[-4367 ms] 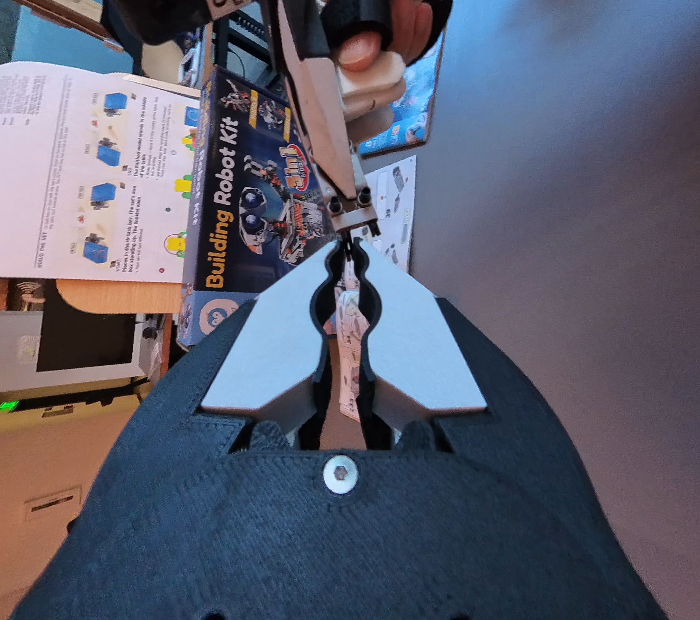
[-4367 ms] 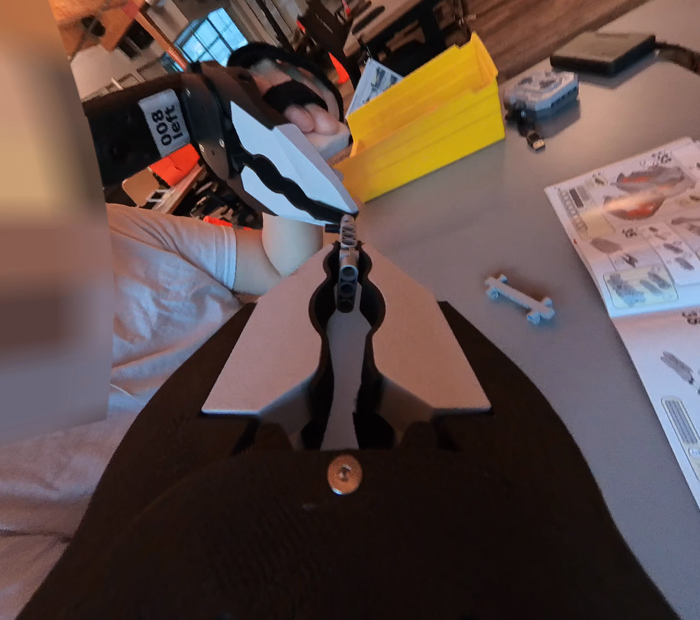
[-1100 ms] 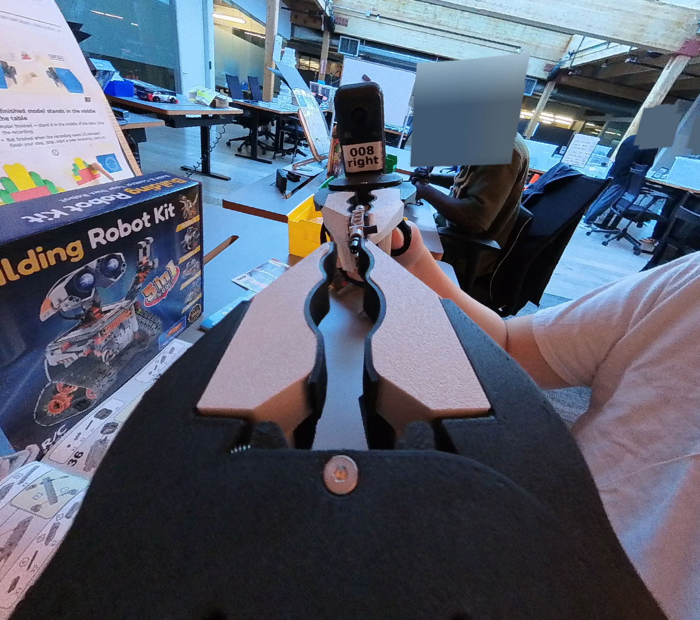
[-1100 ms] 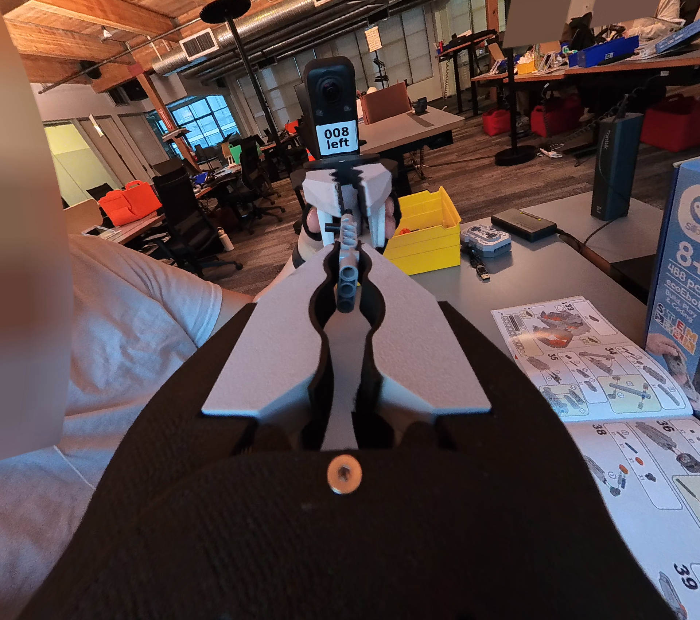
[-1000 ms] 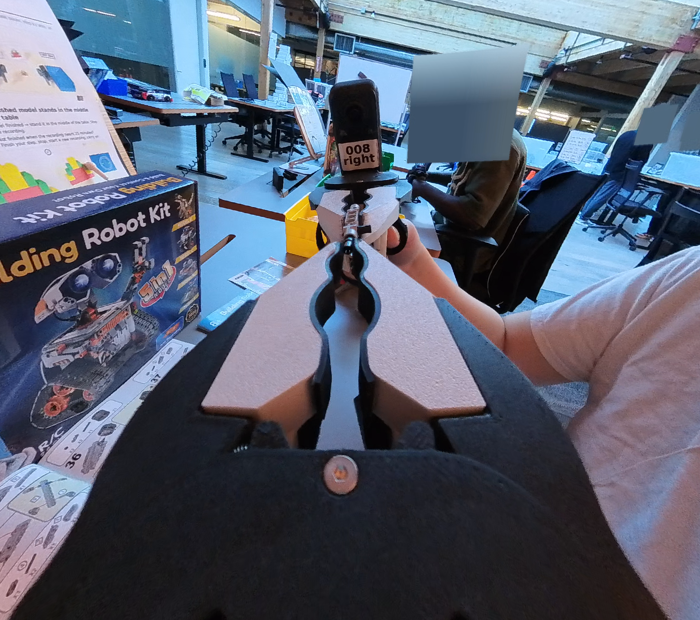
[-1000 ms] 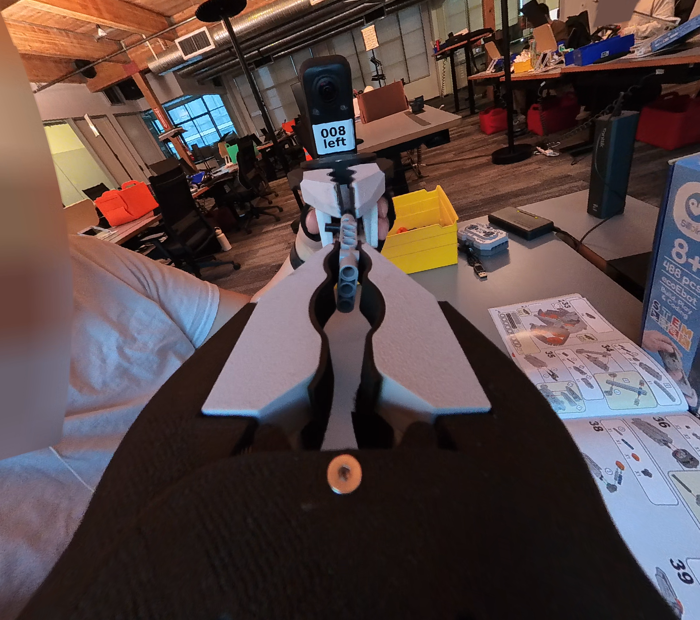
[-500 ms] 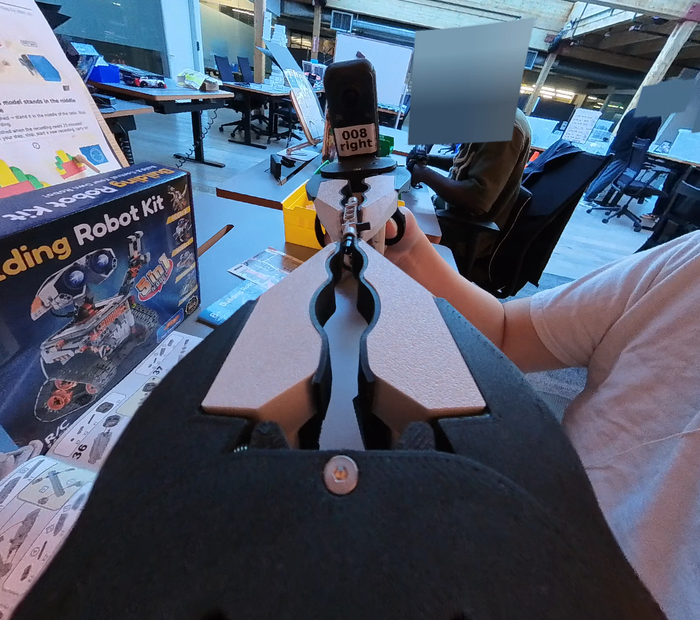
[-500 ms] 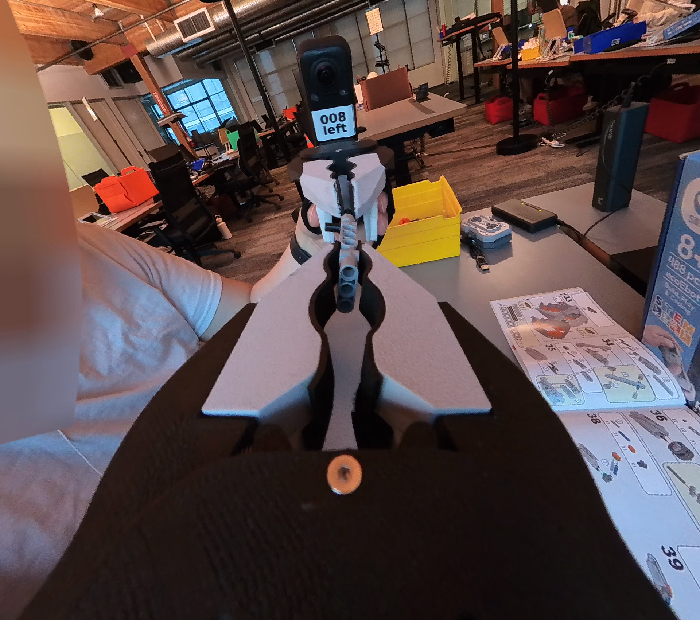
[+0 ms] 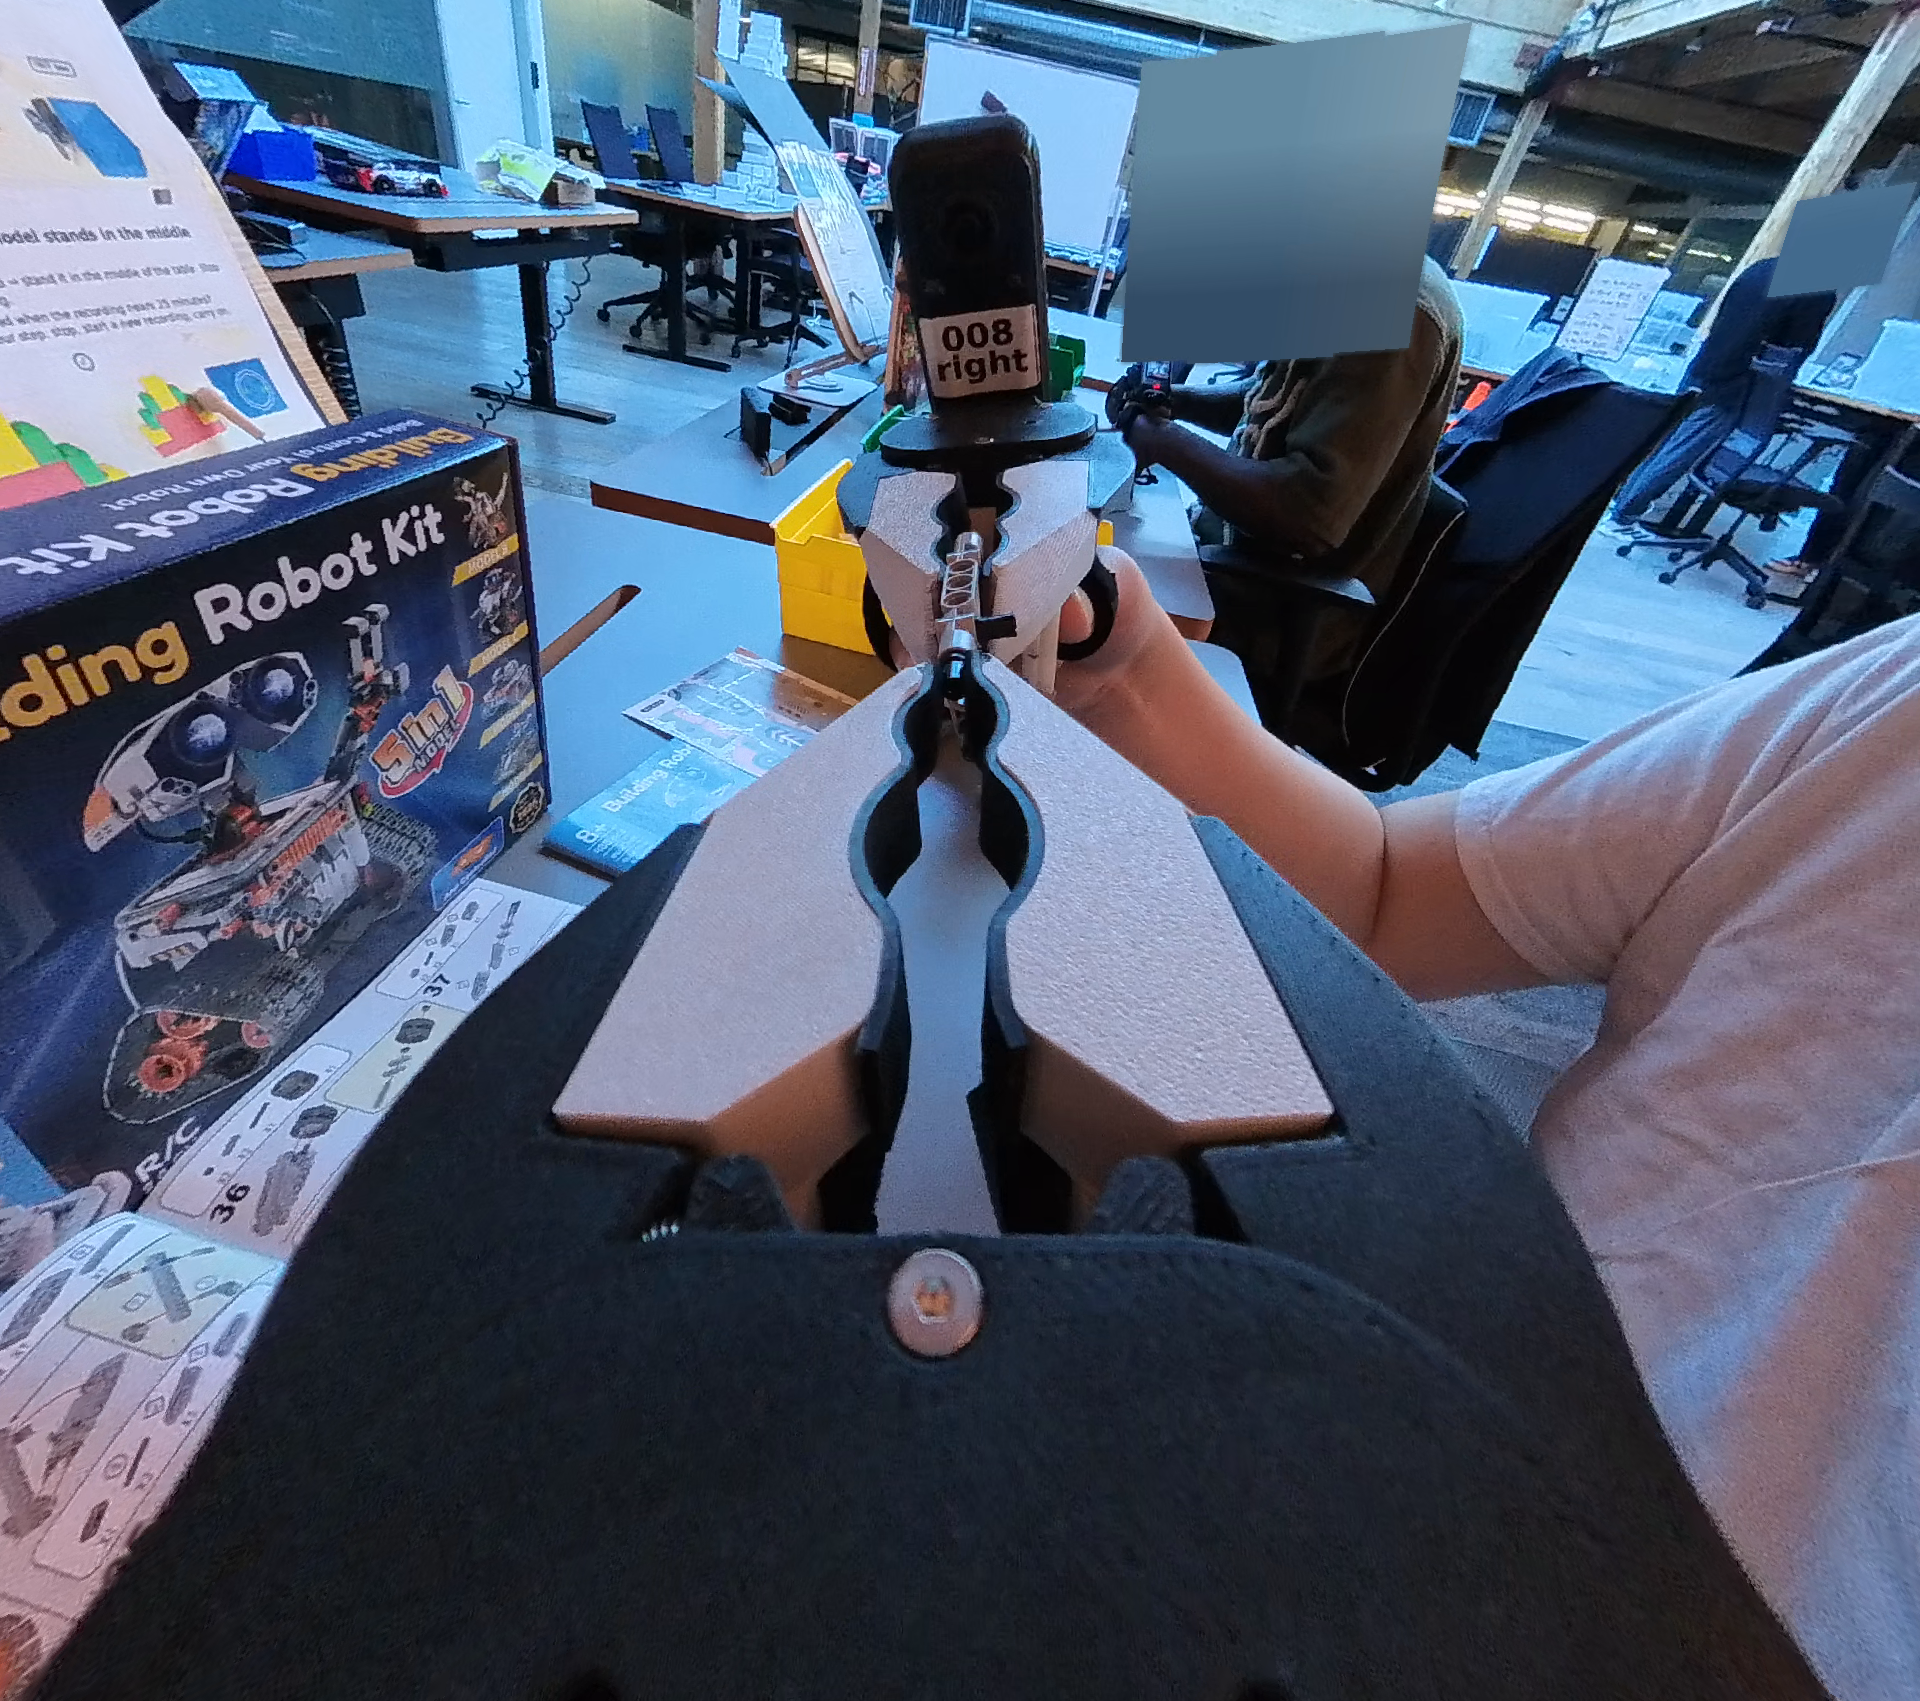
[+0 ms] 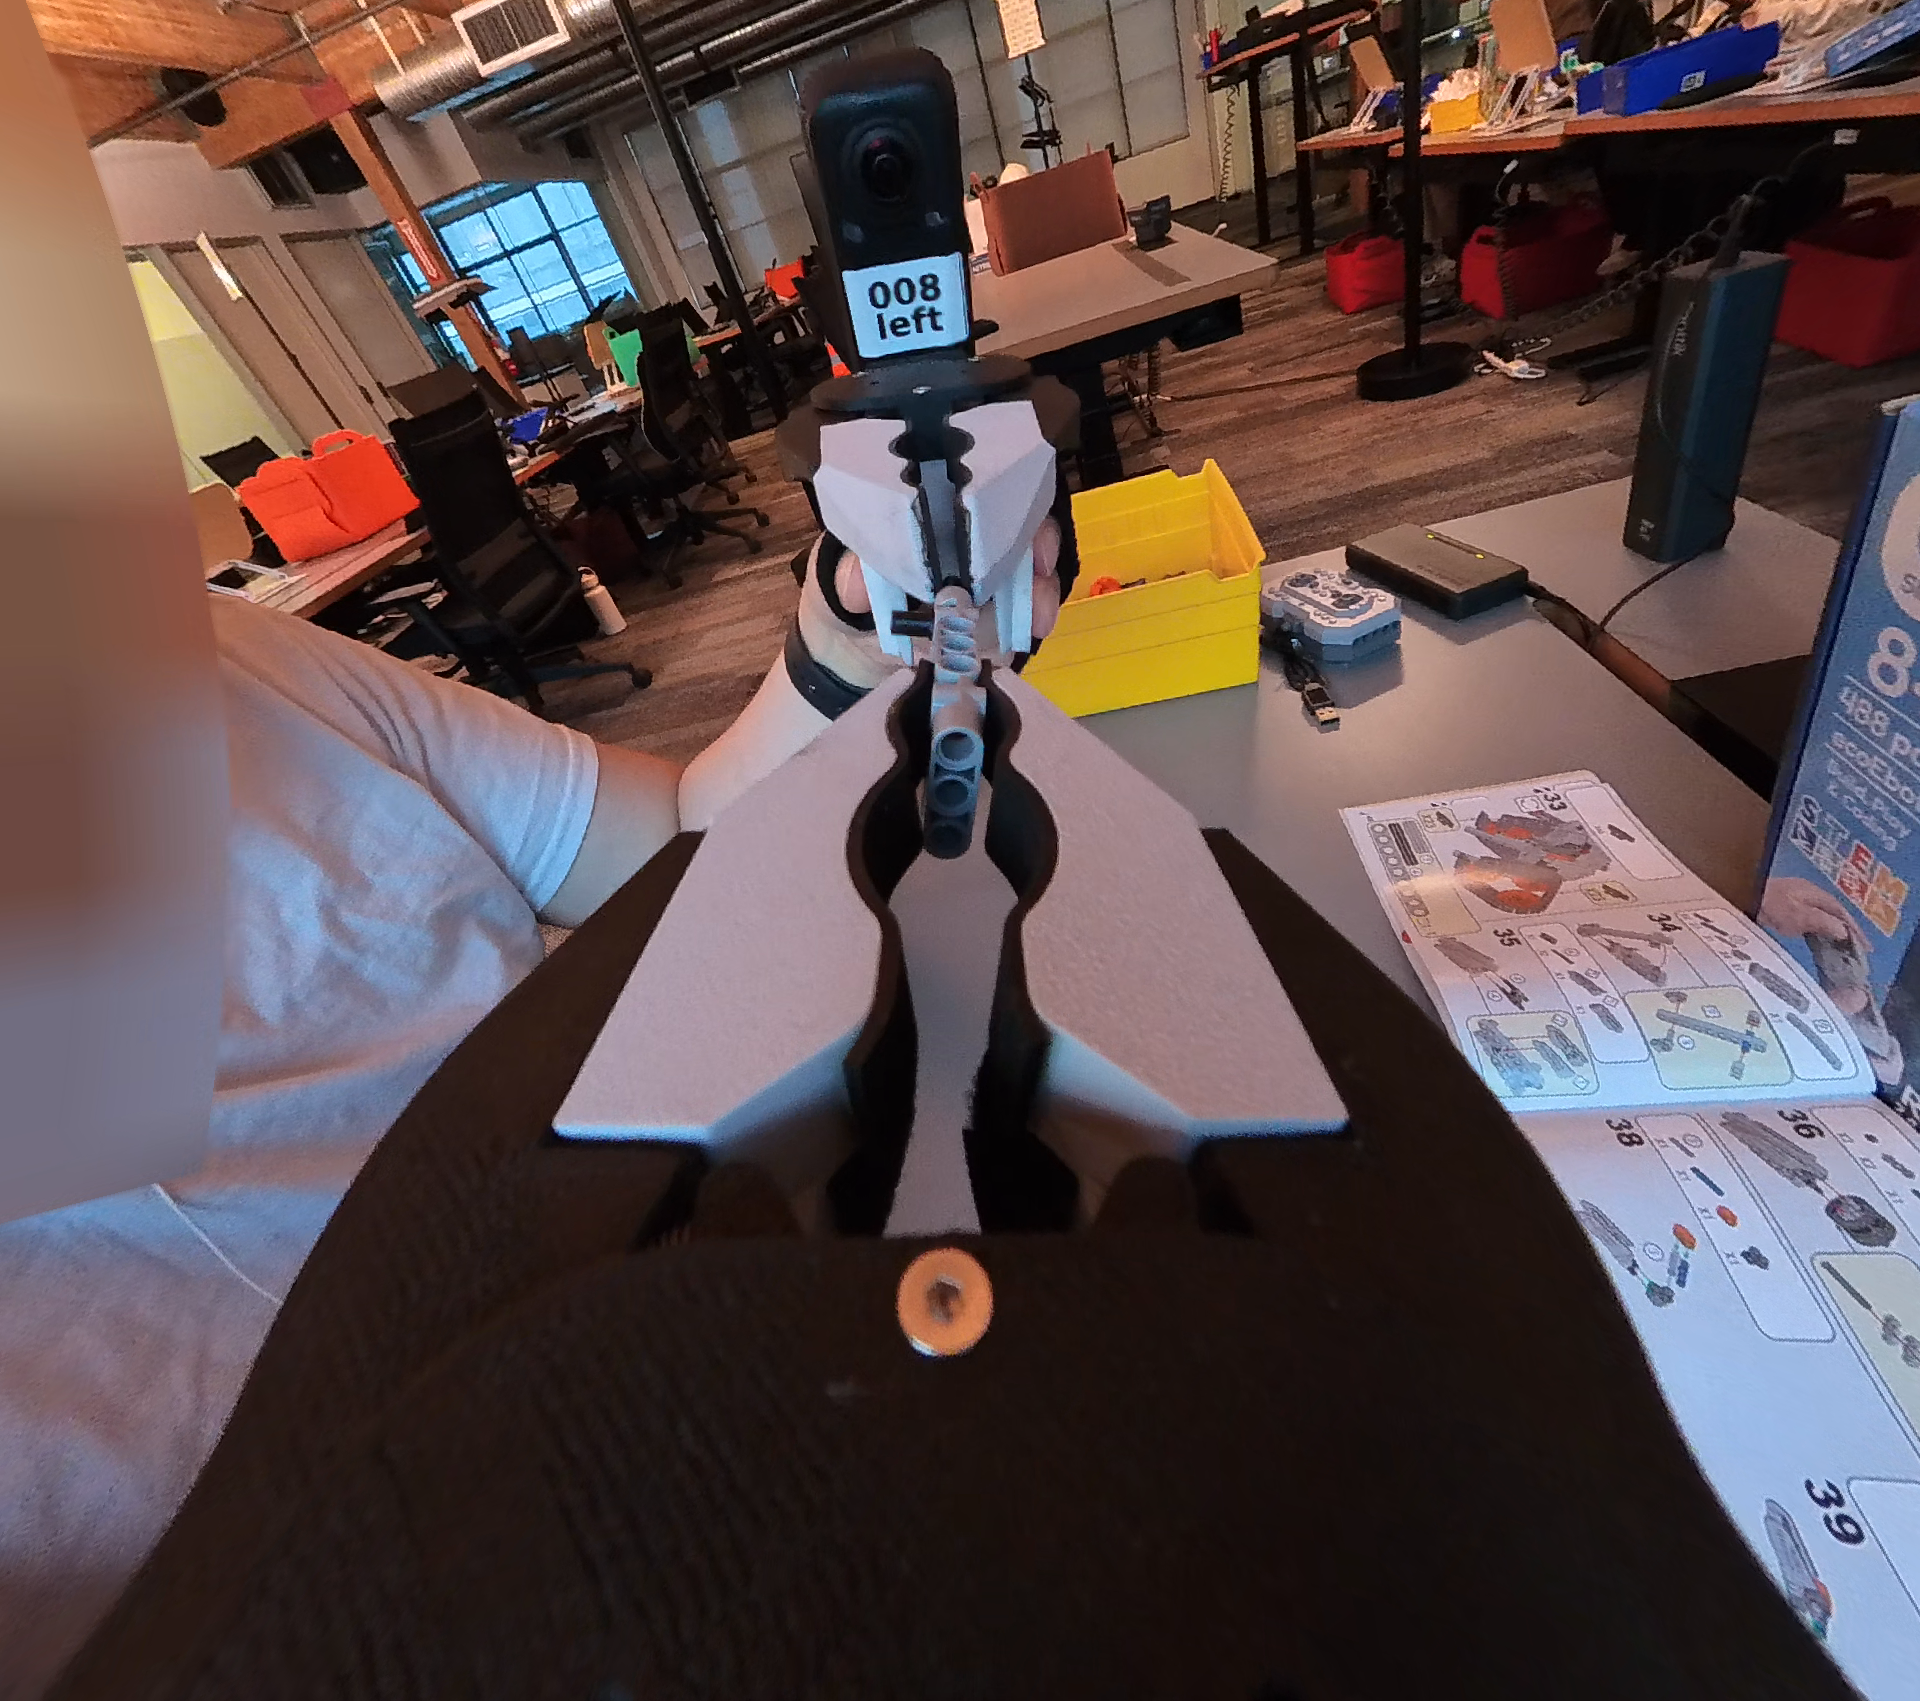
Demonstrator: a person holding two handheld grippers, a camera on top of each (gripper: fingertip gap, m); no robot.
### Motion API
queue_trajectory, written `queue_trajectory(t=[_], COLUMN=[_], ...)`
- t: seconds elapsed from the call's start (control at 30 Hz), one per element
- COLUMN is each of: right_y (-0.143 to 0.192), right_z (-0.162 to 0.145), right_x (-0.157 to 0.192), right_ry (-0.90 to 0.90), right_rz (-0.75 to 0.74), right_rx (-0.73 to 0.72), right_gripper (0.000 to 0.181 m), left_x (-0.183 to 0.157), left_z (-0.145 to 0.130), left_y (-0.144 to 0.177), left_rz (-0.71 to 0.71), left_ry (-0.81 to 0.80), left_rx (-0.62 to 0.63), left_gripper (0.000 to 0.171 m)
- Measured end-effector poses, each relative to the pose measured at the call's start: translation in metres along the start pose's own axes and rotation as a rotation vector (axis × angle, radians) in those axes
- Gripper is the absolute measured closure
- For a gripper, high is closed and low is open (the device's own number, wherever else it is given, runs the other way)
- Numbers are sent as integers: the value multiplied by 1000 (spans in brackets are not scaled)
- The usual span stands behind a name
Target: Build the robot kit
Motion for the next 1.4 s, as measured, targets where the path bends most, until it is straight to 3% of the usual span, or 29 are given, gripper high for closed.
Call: queue_trajectory(t=[0.5, 0.73, 1.4], right_y=[1, 0, -3], right_z=[-1, -3, -3], right_x=[4, 0, -1], right_ry=[-25, -2, -1], right_rz=[54, -12, -16], right_rx=[0, 12, 9], right_gripper=[177, 176, 176], left_x=[-5, -2, -1], left_z=[1, -2, -4], left_y=[-1, -1, -1], left_rz=[-33, 1, -6], left_ry=[-1, -18, -20], left_rx=[-21, 4, -7], left_gripper=[171, 171, 171])
Point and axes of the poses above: each gripper's, where its closed fingertips meet, y back along the fingers, z out of its top, x = y × z across the jaws, the point moved 3 cm from there along y, back along the fingers, and after that the axes turned 14 degrees about -y, right-handed, at the moved point
